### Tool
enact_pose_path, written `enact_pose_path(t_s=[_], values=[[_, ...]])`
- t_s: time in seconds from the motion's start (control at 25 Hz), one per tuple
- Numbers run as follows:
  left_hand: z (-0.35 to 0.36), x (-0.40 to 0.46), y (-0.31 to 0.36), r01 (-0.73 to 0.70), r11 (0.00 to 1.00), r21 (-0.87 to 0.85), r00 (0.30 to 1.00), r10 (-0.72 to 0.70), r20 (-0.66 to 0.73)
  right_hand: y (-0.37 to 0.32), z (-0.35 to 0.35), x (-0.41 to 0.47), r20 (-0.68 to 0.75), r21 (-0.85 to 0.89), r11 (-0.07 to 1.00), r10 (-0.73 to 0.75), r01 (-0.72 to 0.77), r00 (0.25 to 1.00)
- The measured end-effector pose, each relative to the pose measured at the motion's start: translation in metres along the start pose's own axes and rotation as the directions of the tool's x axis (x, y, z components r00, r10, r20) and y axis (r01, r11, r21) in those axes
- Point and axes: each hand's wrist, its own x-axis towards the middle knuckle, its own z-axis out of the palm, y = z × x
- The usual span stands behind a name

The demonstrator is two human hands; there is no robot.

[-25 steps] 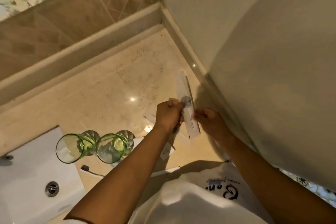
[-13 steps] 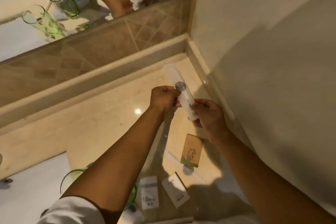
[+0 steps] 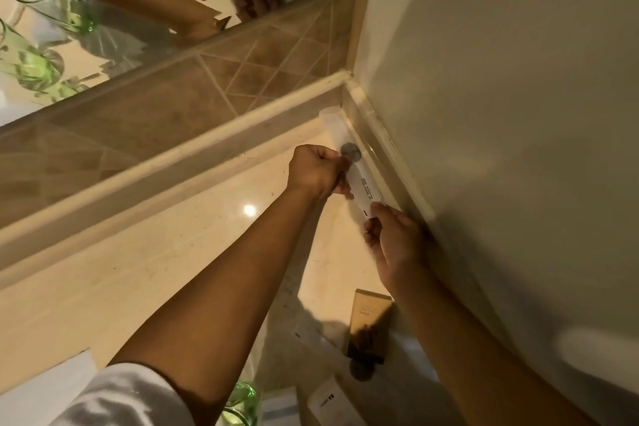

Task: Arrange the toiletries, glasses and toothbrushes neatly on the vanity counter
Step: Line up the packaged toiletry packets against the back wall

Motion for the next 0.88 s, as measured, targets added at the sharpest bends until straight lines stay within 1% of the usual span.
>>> enact_pose_path(t_s=[0.08, 0.12, 0.28, 0.52, 0.6, 0.72, 0.88], values=[[-0.001, 0.005, -0.001, -0.028, 0.987, 0.156, 1.000, 0.029, -0.003, 0.001, 0.001, 0.000, -0.016, 0.009, 1.000, -0.014, 0.014, 1.000], [-0.002, 0.007, -0.002, -0.044, 0.978, 0.202, 0.999, 0.045, -0.002, 0.001, 0.001, 0.001, -0.021, 0.008, 1.000, -0.020, 0.020, 1.000], [-0.001, 0.009, -0.005, -0.098, 0.950, 0.298, 0.995, 0.102, 0.001, 0.001, 0.004, 0.005, -0.084, -0.030, 0.999, -0.029, 0.026, 0.996], [0.001, 0.011, -0.007, -0.170, 0.899, 0.404, 0.982, 0.187, -0.003, 0.006, 0.004, 0.004, -0.140, -0.006, 1.000, -0.017, 0.016, 0.990], [0.001, 0.012, -0.007, -0.224, 0.848, 0.480, 0.968, 0.251, 0.007, 0.007, 0.002, 0.004, -0.156, -0.005, 1.000, -0.020, 0.019, 0.988], [0.004, 0.016, -0.003, -0.273, 0.730, 0.626, 0.947, 0.319, 0.041, 0.010, -0.001, 0.006, -0.182, -0.059, 0.998, -0.029, 0.018, 0.983], [0.010, 0.020, 0.002, -0.283, 0.673, 0.684, 0.943, 0.324, 0.072, 0.011, -0.005, 0.010, -0.181, -0.064, 0.998, 0.016, -0.028, 0.983]])
